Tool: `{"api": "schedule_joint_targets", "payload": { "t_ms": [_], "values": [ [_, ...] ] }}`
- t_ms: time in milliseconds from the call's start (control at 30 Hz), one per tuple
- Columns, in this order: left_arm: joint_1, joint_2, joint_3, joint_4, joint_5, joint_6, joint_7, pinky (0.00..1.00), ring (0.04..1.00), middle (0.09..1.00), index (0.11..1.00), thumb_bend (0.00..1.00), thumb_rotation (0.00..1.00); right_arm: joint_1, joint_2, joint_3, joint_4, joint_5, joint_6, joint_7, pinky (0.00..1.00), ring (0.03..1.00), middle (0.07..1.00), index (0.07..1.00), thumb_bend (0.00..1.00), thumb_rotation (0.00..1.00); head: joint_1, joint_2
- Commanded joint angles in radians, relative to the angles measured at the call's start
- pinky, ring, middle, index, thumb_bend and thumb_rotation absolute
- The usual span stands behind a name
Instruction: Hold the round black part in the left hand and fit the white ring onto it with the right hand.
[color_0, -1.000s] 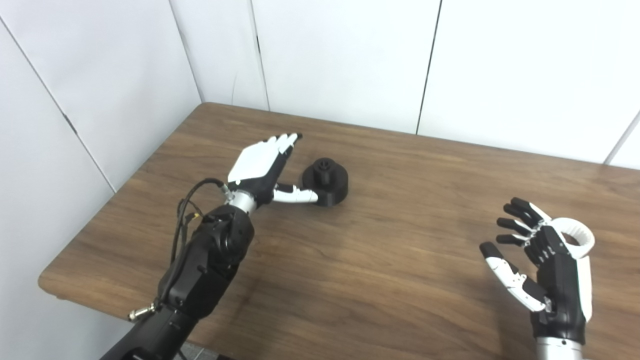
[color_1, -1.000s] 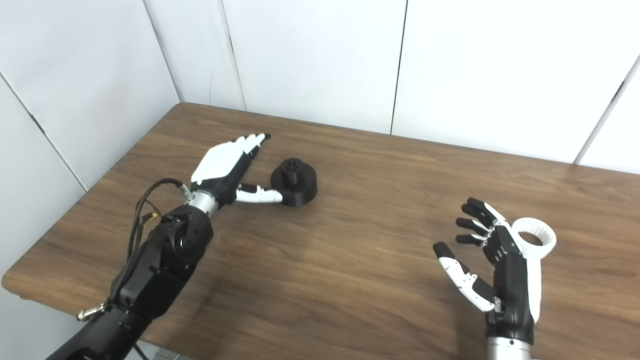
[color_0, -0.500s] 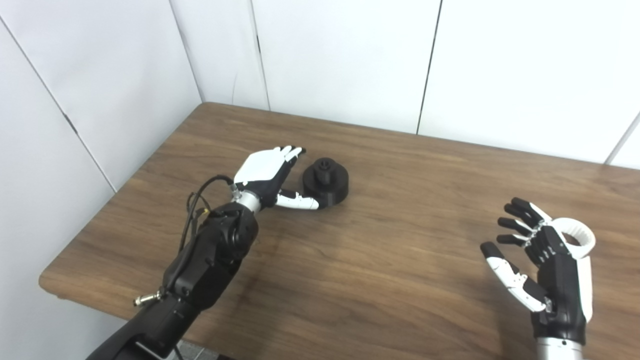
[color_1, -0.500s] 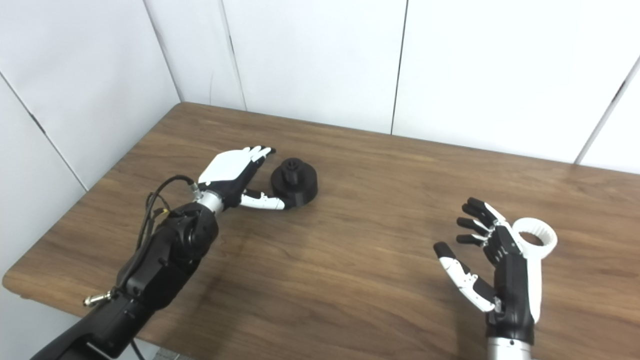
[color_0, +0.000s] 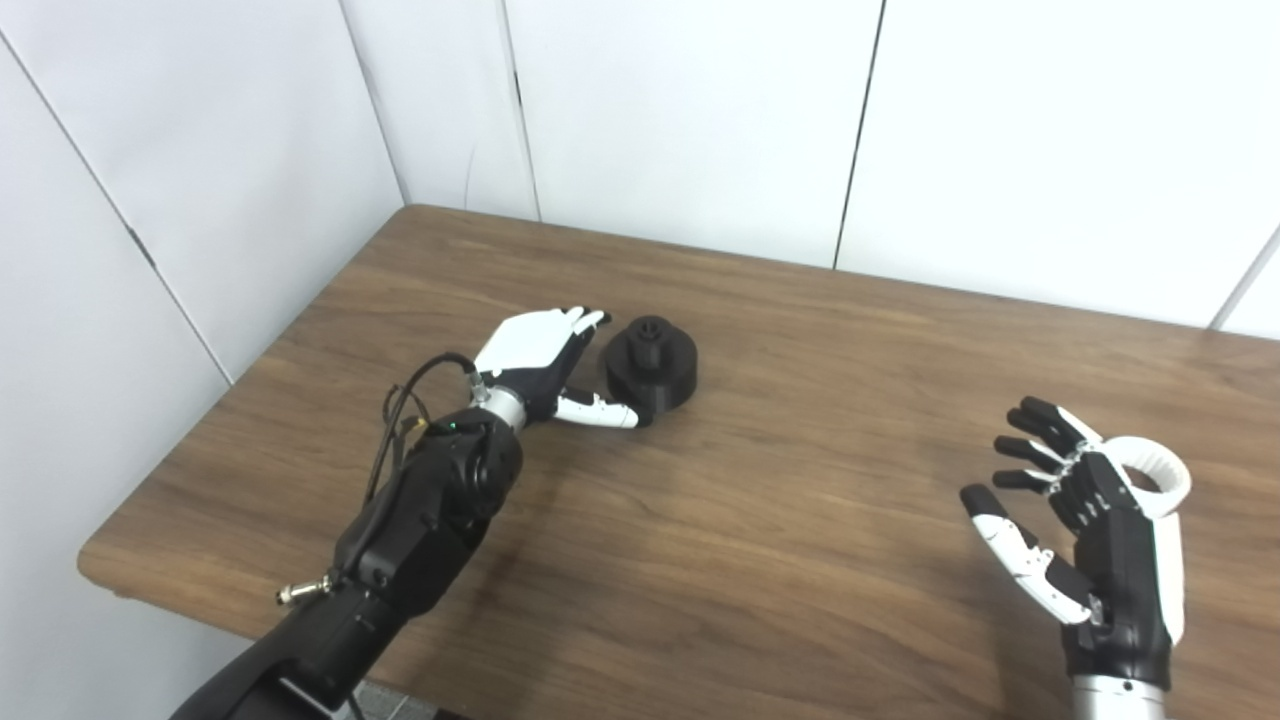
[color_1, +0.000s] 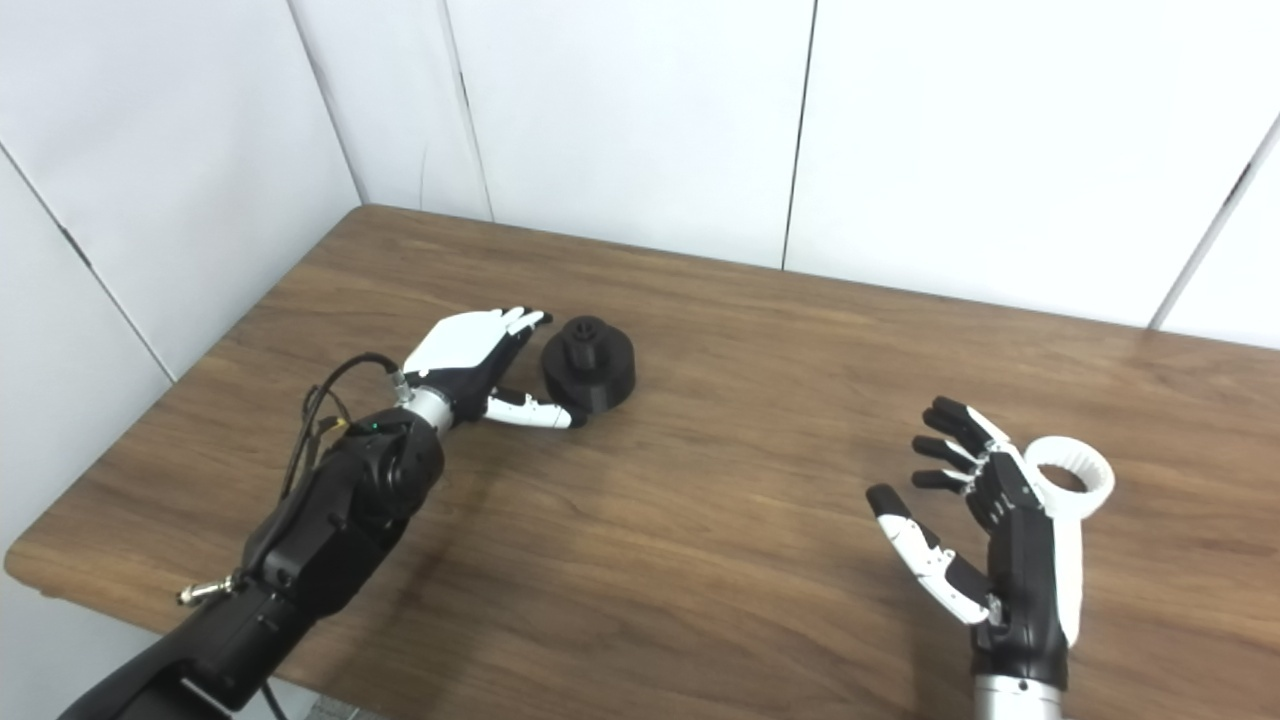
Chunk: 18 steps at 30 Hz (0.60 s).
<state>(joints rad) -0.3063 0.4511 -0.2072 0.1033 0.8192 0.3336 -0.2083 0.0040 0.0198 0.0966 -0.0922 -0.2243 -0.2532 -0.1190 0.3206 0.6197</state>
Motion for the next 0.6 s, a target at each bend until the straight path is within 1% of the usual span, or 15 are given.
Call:
{"api": "schedule_joint_targets", "payload": {
  "t_ms": [0, 100, 233, 333, 567],
  "values": [
    [-0.056, 0.022, 0.010, 0.003, -0.001, -0.017, 0.034, 1.00, 1.000, 1.000, 0.950, 1.00, 0.66, 0.032, -0.004, -0.010, 0.034, -0.006, -0.007, -0.005, 0.58, 0.709, 0.773, 0.774, 0.65, 0.30, 0.001, 0.001],
    [-0.056, 0.022, 0.010, 0.004, -0.005, -0.019, 0.037, 1.00, 1.000, 1.000, 0.950, 1.00, 0.66, 0.032, -0.003, -0.010, 0.034, -0.005, -0.007, -0.005, 0.58, 0.708, 0.772, 0.774, 0.66, 0.30, 0.001, 0.001],
    [-0.061, 0.006, 0.016, 0.023, -0.023, -0.038, 0.067, 1.00, 1.000, 1.000, 0.944, 1.00, 0.65, 0.038, -0.001, -0.007, 0.025, -0.010, -0.003, -0.004, 0.57, 0.707, 0.773, 0.777, 0.65, 0.29, -0.003, 0.005],
    [-0.062, 0.000, 0.017, 0.029, -0.035, -0.042, 0.084, 1.00, 1.000, 1.000, 0.940, 1.00, 0.64, 0.041, 0.001, -0.008, 0.021, -0.012, 0.004, -0.004, 0.57, 0.707, 0.773, 0.777, 0.65, 0.30, -0.004, 0.007],
    [-0.056, -0.028, 0.029, 0.043, -0.059, -0.053, 0.125, 1.00, 1.000, 1.000, 0.935, 1.00, 0.62, 0.045, 0.005, -0.009, 0.016, -0.021, 0.005, -0.009, 0.57, 0.699, 0.768, 0.774, 0.65, 0.29, -0.003, 0.011]
  ]
}}
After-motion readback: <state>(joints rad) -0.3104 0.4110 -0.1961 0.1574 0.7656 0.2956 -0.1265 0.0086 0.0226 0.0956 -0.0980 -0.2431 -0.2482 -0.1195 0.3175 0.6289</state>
